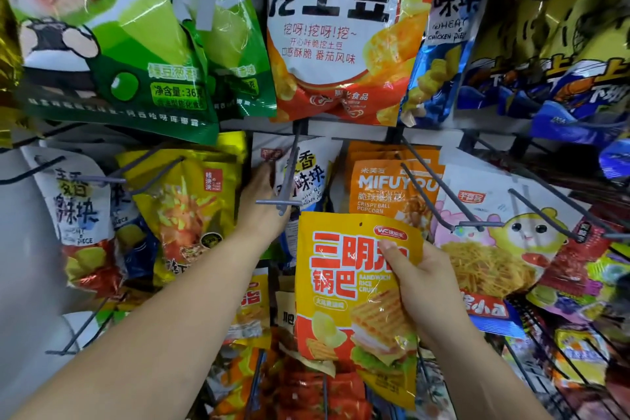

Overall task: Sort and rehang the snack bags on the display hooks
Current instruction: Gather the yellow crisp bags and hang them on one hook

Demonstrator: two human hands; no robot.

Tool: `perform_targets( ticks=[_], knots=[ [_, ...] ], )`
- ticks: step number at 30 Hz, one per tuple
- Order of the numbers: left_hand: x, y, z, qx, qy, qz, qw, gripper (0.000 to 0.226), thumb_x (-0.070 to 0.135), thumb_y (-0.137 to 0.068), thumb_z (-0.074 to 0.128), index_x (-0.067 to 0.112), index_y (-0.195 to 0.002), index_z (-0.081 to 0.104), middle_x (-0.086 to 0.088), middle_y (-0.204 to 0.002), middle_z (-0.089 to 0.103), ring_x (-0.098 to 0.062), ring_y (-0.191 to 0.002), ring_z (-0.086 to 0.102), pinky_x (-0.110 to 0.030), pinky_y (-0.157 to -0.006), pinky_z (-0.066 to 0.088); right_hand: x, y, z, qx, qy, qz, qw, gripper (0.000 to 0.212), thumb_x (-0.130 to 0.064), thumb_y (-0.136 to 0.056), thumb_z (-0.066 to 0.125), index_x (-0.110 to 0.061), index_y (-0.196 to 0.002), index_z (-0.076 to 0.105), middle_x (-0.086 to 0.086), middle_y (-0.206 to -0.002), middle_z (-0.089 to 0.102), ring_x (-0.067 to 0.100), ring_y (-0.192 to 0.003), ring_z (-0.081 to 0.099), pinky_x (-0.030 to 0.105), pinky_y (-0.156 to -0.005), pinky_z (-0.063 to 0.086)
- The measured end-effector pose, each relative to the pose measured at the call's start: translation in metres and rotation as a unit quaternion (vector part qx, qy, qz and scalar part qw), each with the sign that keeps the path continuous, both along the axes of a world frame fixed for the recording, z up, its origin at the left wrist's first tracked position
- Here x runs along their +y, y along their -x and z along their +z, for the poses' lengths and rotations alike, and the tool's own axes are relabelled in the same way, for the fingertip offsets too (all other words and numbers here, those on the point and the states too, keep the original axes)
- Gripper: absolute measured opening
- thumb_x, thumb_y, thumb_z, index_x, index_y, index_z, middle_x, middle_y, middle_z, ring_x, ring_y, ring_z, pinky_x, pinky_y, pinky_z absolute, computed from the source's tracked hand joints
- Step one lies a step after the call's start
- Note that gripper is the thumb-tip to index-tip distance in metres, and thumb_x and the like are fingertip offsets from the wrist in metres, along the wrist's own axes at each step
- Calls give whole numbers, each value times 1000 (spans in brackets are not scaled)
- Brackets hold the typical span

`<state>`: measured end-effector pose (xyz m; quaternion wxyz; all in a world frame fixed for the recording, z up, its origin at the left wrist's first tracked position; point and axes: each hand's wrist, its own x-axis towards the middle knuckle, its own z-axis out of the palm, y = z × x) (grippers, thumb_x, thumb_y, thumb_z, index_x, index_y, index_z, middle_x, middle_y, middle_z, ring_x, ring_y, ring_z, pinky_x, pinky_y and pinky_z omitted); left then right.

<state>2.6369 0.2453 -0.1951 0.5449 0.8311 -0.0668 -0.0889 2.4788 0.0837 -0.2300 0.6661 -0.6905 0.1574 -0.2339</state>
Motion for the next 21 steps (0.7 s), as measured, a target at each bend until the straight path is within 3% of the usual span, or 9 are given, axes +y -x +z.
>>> perform_targets(
  ticks=[2, 4, 5, 7, 9, 10, 12, 17, 21],
  knots=[
    [0, -2, -4, -18, 23, 15, 999, 15, 12, -108, 47, 14, -97, 57, -4, -90, 50, -22, -103, 40, -26, -67, 35, 3, 0, -1, 0, 0, -4, 1000, 14, -21, -100, 62, -13, -100, 74, 6, -89, 81, 25, -81, 79, 43, -75, 62],
    [-1, -5, -7, -29, 52, 31, 998, 37, 17, -106, 52, 5, -141, 50, -19, -130, 58, -28, -114, 51, -29, -85, 40, 5, 1, -2, 1, 1, -9, 1000, 15, -22, -100, 62, -12, -101, 75, 7, -90, 81, 26, -82, 79, 47, -78, 62],
    [-2, -7, -8, -27, 62, 40, 997, 45, 17, -106, 52, -1, -147, 45, -27, -140, 54, -34, -114, 53, -31, -86, 41, 6, 2, -2, 1, 2, -11, 1000, 16, -22, -100, 62, -12, -102, 75, 7, -90, 81, 27, -83, 79, 48, -78, 62],
    [-2, -8, -12, -32, 82, 53, 995, 40, 13, -107, 47, -12, -139, 48, -40, -136, 51, -46, -111, 55, -39, -83, 46, 8, 4, -3, -6, -1, -16, 1000, 15, -21, -100, 62, -12, -99, 75, 8, -91, 81, 28, -83, 79, 48, -79, 62],
    [0, -9, -16, -42, 105, 70, 991, 31, 4, -106, 45, -18, -126, 53, -38, -105, 59, -47, -93, 59, -34, -67, 45, 10, 6, -4, -13, -8, -25, 1000, 14, -19, -100, 62, -14, -95, 75, 8, -90, 81, 28, -82, 79, 47, -77, 62],
    [2, -9, -17, -52, 98, 70, 991, 22, 3, -105, 47, -14, -114, 58, -23, -85, 60, -33, -76, 58, -28, -60, 42, 11, 7, -4, -15, -14, -29, 999, 14, -18, -100, 62, -15, -94, 75, 8, -89, 81, 28, -81, 79, 45, -75, 62],
    [9, 1, -14, -78, 82, 69, 991, 7, 2, -102, 51, 5, -98, 56, 2, -70, 49, -10, -61, 46, -24, -57, 41, 12, 10, -5, -20, -20, -34, 999, 14, -18, -99, 63, -16, -92, 74, 7, -88, 81, 27, -80, 79, 42, -72, 62],
    [28, 20, -17, -132, 191, 64, 971, 21, 9, -105, 48, 13, -99, 67, 6, -80, 68, -8, -68, 64, -17, -54, 44, 12, 17, -8, -23, -4, -38, 999, 14, -17, -98, 64, -13, -92, 75, 8, -87, 81, 29, -79, 79, 42, -71, 62],
    [47, 41, -20, -131, 185, 58, 972, 23, 19, -107, 49, 23, -97, 69, 4, -88, 76, -15, -81, 72, -30, -67, 53, 12, 23, -7, -21, -2, -21, 1000, 12, -16, -97, 65, -12, -90, 75, 6, -81, 80, 24, -74, 78, 30, -58, 61]
  ],
)
